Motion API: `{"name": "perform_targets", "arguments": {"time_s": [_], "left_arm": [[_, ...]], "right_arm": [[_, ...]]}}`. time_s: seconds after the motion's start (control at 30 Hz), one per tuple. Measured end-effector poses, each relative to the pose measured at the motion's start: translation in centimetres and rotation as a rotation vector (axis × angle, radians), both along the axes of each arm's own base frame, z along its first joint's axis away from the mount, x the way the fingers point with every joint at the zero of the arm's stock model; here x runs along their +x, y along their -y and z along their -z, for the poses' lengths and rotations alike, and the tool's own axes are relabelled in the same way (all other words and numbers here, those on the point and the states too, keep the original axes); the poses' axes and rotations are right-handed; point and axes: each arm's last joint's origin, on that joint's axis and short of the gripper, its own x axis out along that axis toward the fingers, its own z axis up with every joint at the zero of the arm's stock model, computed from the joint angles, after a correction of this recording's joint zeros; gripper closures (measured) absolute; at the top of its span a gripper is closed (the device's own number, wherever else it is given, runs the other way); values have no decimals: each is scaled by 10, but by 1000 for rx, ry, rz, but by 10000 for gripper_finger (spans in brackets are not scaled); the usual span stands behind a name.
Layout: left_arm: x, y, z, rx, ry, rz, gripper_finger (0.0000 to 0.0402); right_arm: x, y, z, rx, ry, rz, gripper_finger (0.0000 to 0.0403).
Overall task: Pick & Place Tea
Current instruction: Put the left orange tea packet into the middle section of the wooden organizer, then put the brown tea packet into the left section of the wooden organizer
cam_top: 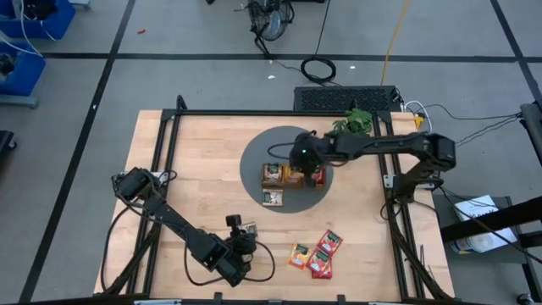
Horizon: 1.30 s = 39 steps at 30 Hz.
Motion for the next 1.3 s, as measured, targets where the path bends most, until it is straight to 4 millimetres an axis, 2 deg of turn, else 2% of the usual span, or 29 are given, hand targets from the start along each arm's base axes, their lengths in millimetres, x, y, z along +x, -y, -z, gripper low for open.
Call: {"name": "perform_targets", "arguments": {"time_s": [0.23, 0.47, 0.77, 0.97, 1.07, 1.13, 1.3], "left_arm": [[0, 0, 0, -3, 3, -3, 360], [0, 0, 0, -2, 1, -4, 360], [-2, -1, 0, 5, -12, -12, 360], [-3, -2, 1, 1, -17, -28, 360], [-7, -4, 3, -24, -59, -57, 360], [-11, -4, 4, -60, -117, -72, 360], [-26, 0, 7, -84, -187, -125, 360]], "right_arm": [[13, 3, 29, 6, -61, 0, 403], [19, 3, 29, -33, -20, -14, 391], [18, 6, 22, -129, -4, 66, 286], [7, 4, -9, -136, 101, 145, 228], [1, -7, -25, -38, 165, 115, 215], [1, -22, -28, 24, 204, 32, 217], [7, -78, -6, 30, 284, -172, 258]]}}
